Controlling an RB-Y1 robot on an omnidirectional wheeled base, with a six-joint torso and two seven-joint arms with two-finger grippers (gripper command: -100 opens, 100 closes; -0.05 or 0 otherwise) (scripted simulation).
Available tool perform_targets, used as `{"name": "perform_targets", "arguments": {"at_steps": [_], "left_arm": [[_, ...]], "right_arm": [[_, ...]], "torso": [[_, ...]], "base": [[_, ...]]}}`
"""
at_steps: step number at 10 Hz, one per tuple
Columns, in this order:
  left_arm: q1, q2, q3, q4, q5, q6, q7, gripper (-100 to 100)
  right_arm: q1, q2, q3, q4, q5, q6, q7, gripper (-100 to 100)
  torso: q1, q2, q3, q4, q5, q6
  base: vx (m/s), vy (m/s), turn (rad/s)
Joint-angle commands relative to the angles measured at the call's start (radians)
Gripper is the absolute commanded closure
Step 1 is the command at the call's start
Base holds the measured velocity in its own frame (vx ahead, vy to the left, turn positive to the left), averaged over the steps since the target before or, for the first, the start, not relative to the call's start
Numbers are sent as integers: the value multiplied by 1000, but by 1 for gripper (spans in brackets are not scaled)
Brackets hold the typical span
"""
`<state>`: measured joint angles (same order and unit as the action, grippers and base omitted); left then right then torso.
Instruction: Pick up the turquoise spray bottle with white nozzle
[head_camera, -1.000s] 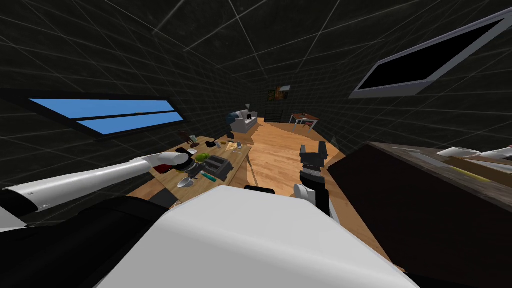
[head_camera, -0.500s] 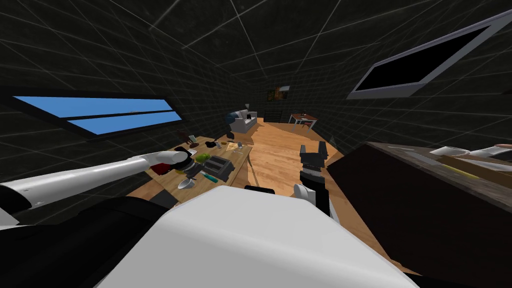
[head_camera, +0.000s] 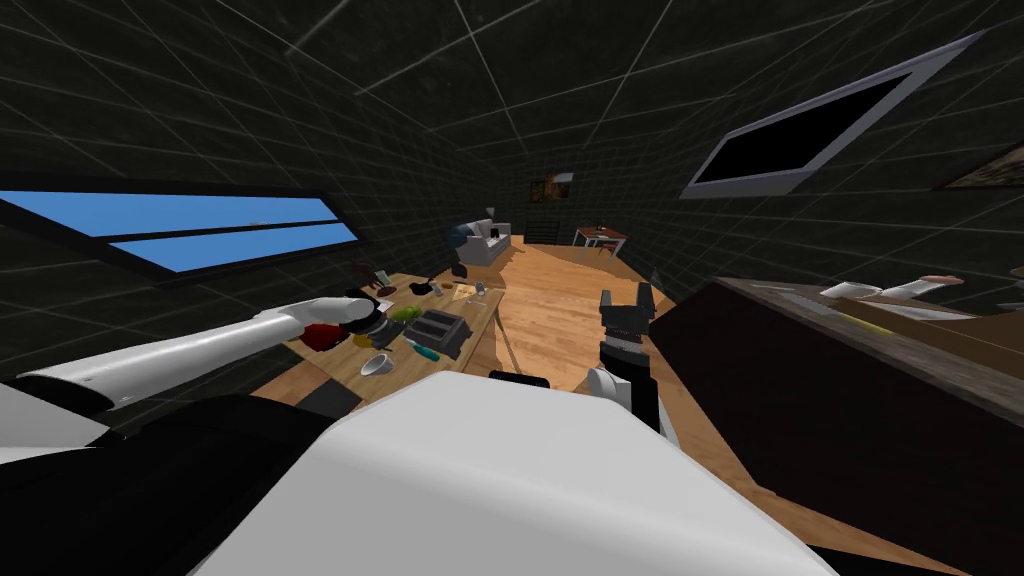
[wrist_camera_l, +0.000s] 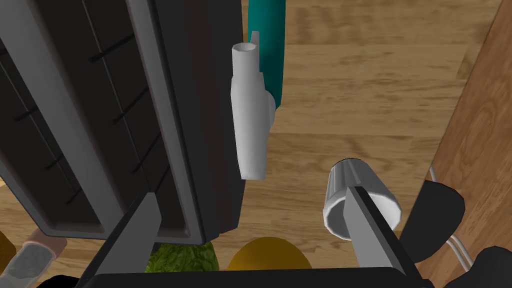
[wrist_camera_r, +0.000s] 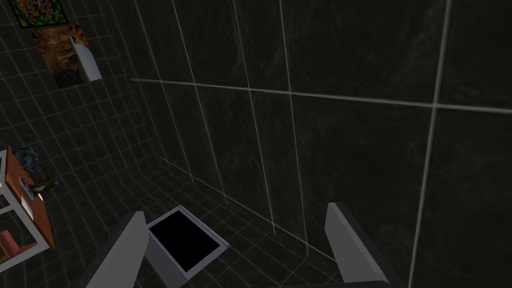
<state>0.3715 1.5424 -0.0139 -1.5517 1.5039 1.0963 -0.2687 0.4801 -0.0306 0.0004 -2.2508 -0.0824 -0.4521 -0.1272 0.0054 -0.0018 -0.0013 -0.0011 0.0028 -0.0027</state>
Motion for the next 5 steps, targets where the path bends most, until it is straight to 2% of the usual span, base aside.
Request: {"name": "perform_targets", "arguments": {"at_steps": [1,2,3,4,5], "left_arm": [[-50,-50,7,50,-50,47,-12,-100],[-75,-75,7,78,-73,47,-12,-100],[-107,-85,7,116,-101,47,-12,-100],[-134,-85,7,125,-109,47,-12,-100],[-172,-132,21,172,-148,93,-19,-100]], "right_arm": [[0,0,0,0,0,0,0,0],[0,0,0,0,0,0,0,0],[0,0,0,0,0,0,0,0],[0,0,0,0,0,0,0,0],[0,0,0,0,0,0,0,0]], "torso": [[0,0,0,0,0,0],[2,5,3,1,0,1],[4,8,5,2,1,0],[4,6,3,1,1,-1],[2,2,1,0,1,0]], "base": [[-123,35,-245],[-162,68,-144],[-84,46,17],[-14,16,26],[-87,37,-251]]}}
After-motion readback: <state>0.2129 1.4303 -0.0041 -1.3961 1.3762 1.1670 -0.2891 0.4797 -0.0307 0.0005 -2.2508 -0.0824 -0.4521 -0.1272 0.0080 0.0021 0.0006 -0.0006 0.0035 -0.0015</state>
